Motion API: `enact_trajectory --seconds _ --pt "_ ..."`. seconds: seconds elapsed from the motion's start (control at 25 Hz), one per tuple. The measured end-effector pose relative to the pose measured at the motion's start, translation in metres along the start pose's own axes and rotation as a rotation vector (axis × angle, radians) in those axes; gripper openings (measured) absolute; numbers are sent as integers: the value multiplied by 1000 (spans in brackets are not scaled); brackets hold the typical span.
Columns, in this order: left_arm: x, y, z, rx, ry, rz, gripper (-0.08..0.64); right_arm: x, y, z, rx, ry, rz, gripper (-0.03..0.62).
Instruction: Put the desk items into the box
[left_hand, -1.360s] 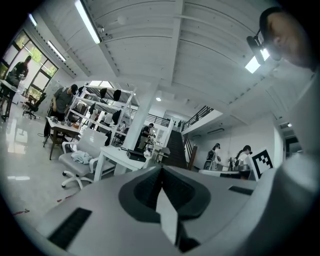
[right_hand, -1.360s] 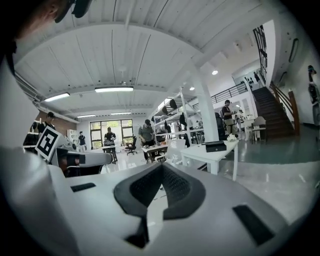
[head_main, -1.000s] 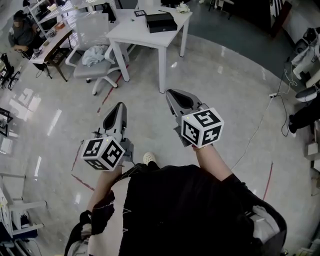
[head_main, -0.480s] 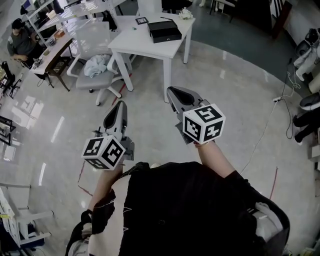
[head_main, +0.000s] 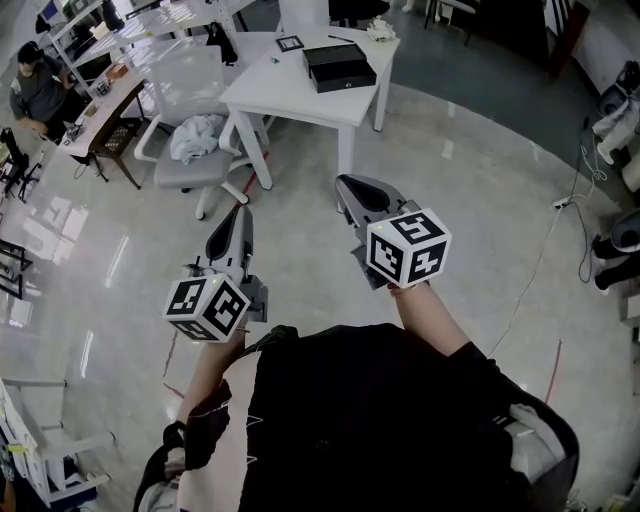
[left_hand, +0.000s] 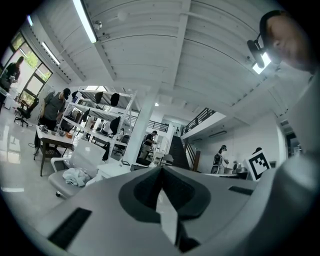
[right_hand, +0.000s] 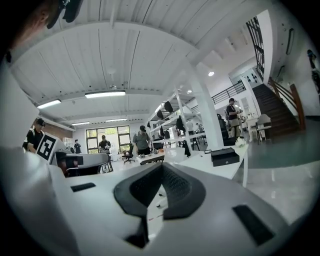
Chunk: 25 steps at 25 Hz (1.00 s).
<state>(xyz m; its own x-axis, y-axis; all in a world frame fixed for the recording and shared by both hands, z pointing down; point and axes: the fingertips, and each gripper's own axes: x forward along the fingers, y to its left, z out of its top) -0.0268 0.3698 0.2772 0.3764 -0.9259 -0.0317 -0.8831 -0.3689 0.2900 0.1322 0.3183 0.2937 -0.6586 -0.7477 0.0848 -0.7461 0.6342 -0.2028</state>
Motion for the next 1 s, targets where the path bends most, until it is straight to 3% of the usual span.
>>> enact_trajectory --seconds 0.52,0.76,1.0 --pt "24 65 5 -16 -5 -8 11 66 2 -15 17 23 -6 5" --pt "24 85 -26 -136 53 -10 11 76 -2 -43 35 118 -33 6" --pt "26 100 -24 -162 45 8 11 92 -7 -29 -2 106 -48 5"
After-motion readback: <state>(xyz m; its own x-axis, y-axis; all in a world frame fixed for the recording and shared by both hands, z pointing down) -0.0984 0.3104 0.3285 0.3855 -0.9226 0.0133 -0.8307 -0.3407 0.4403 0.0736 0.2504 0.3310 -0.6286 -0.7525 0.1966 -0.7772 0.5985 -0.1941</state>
